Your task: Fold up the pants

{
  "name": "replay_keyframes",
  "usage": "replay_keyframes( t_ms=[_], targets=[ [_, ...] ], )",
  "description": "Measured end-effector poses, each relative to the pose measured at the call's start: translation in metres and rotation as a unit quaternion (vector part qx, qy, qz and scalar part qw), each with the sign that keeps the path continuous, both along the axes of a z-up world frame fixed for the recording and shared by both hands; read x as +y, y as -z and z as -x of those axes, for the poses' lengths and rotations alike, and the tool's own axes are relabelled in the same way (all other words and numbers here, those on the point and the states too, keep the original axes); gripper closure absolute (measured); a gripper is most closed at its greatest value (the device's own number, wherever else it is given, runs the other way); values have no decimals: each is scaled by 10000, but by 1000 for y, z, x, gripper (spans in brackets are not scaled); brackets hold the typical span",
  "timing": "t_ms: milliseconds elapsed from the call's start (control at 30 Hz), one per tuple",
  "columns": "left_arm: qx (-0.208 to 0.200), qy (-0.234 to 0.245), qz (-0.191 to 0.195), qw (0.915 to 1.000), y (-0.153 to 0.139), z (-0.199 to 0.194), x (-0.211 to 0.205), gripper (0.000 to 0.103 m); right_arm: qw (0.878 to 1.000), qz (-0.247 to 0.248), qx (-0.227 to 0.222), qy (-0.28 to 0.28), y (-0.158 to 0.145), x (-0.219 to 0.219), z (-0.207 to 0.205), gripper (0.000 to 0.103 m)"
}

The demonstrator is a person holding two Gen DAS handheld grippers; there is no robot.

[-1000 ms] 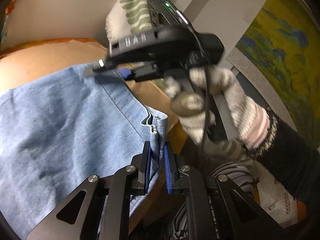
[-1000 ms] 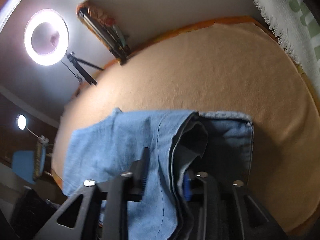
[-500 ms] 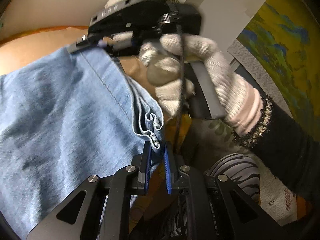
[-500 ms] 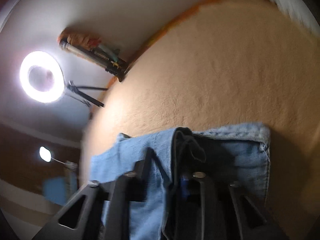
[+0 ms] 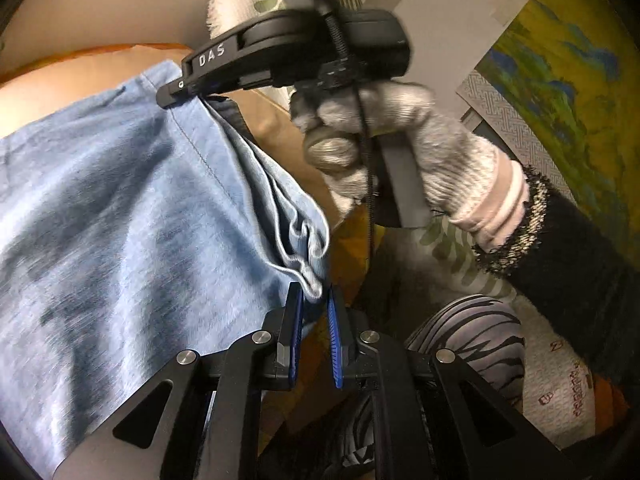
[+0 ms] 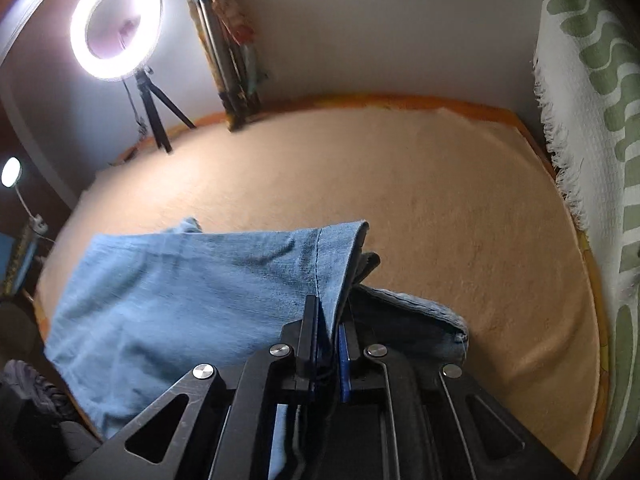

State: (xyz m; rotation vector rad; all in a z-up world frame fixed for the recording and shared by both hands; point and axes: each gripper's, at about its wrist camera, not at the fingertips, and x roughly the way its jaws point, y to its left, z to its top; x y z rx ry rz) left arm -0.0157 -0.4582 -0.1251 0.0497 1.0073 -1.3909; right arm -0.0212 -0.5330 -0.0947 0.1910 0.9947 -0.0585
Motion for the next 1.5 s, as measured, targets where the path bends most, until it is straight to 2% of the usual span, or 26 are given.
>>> replay_keyframes(
  t_ms=[100, 167, 233, 367, 500, 567, 600, 667, 767, 867, 933, 1033, 1167, 1233, 1267, 1400, 1500],
  targets=[
    [48, 94, 85, 9999, -4, 7, 8, 92, 9994, 10, 100, 320, 3, -14, -6, 90],
    [-39, 186, 122, 9997, -6, 10, 14, 92, 9976, -320, 99, 602, -1, -31, -2, 85],
    [-219, 219, 131, 9994, -13, 16, 21, 88, 9959, -399, 55, 812, -9, -42, 7, 75],
    [-96, -123, 295, 9994, -27, 0, 53, 87, 9958, -445, -69, 802, -30, -41, 34, 71],
    [-149, -827, 295, 9960, -39, -24, 98, 87, 9974, -310, -186, 623, -42, -29, 47, 65],
    [-361, -1256, 196, 9912, -45, -33, 128, 85, 9972, -344, -200, 641, -41, -29, 42, 64],
    [-436, -1416, 132, 9889, -45, -35, 140, 79, 9971, -326, -181, 667, -38, -29, 37, 64],
    [-644, -1887, -50, 9799, -47, -41, 177, 71, 9964, -386, -150, 745, -32, -28, 27, 63],
    [-767, -2497, -353, 9646, -43, -50, 227, 69, 9959, -556, -275, 660, -32, -18, 20, 62],
    [-690, -3085, -626, 9467, -28, -58, 273, 69, 9965, -641, -393, 359, -38, 10, 8, 62],
    [-586, -3493, -795, 9318, -13, -63, 302, 69, 9969, -658, -420, 96, -42, 33, -1, 62],
    [-373, -3770, -1020, 9198, 6, -66, 320, 69, 9960, -732, -388, -321, -46, 73, -14, 62],
    [-183, -3975, -1111, 9107, 19, -66, 331, 69, 9918, -807, -244, -958, -50, 137, -34, 58],
    [-94, -4016, -1110, 9090, 22, -68, 336, 69, 9887, -808, -171, -1252, -51, 170, -45, 47],
    [-96, -4046, -1124, 9075, 23, -68, 336, 69, 9869, -794, -107, -1398, -51, 190, -51, 46],
    [-67, -4104, -1157, 9045, 25, -67, 346, 69, 9792, -847, 232, -1826, -42, 259, -75, 45],
    [-52, -4114, -1172, 9039, 28, -67, 350, 69, 9738, -709, 414, -2121, -30, 307, -91, 46]
  ],
)
